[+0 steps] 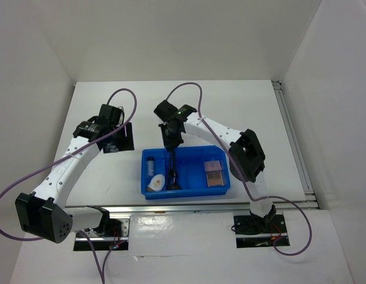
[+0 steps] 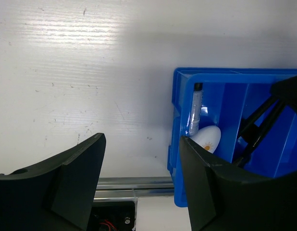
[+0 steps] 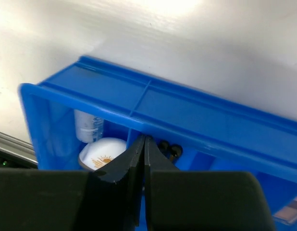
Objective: Organize the makeup
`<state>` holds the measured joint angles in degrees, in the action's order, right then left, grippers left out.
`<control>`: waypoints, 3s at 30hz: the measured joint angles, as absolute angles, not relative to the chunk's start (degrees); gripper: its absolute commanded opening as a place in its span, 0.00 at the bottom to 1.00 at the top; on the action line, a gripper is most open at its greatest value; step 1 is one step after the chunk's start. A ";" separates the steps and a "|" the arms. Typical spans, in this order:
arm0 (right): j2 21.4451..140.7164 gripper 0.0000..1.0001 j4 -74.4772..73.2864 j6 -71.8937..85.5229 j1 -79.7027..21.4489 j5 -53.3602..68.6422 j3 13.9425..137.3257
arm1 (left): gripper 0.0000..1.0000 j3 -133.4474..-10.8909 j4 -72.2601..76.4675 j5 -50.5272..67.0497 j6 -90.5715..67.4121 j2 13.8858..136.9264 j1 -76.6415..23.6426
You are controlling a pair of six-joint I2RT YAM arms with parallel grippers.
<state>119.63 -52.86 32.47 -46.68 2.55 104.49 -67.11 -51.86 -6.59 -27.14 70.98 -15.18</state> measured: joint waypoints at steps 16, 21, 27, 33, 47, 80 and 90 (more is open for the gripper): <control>129.64 0.68 -52.69 29.06 -27.42 2.96 130.98 | 0.76 -67.09 -51.55 -6.66 -27.14 70.98 -15.18; 133.67 0.70 -52.86 29.06 -23.70 5.43 130.67 | 0.78 -67.16 -47.99 -1.34 -27.40 72.60 -15.09; 130.50 0.70 -52.10 28.99 -23.83 6.50 124.42 | 0.78 -70.13 -40.34 10.20 -30.81 86.30 -14.63; 123.42 0.70 -52.16 28.14 -20.56 6.02 116.46 | 0.81 -77.10 -31.05 18.65 -37.98 101.51 -13.93; 98.59 0.71 -52.25 25.61 -11.86 3.42 98.30 | 0.80 -89.49 -22.24 21.28 -45.01 121.89 -12.36; 94.83 0.71 -55.35 25.85 -8.32 0.67 93.27 | 0.00 -97.34 -13.23 21.21 -48.75 131.63 -13.06; 94.83 0.71 -55.42 25.89 -8.32 0.67 92.23 | 0.00 -97.62 -14.09 24.62 -44.66 129.56 -12.56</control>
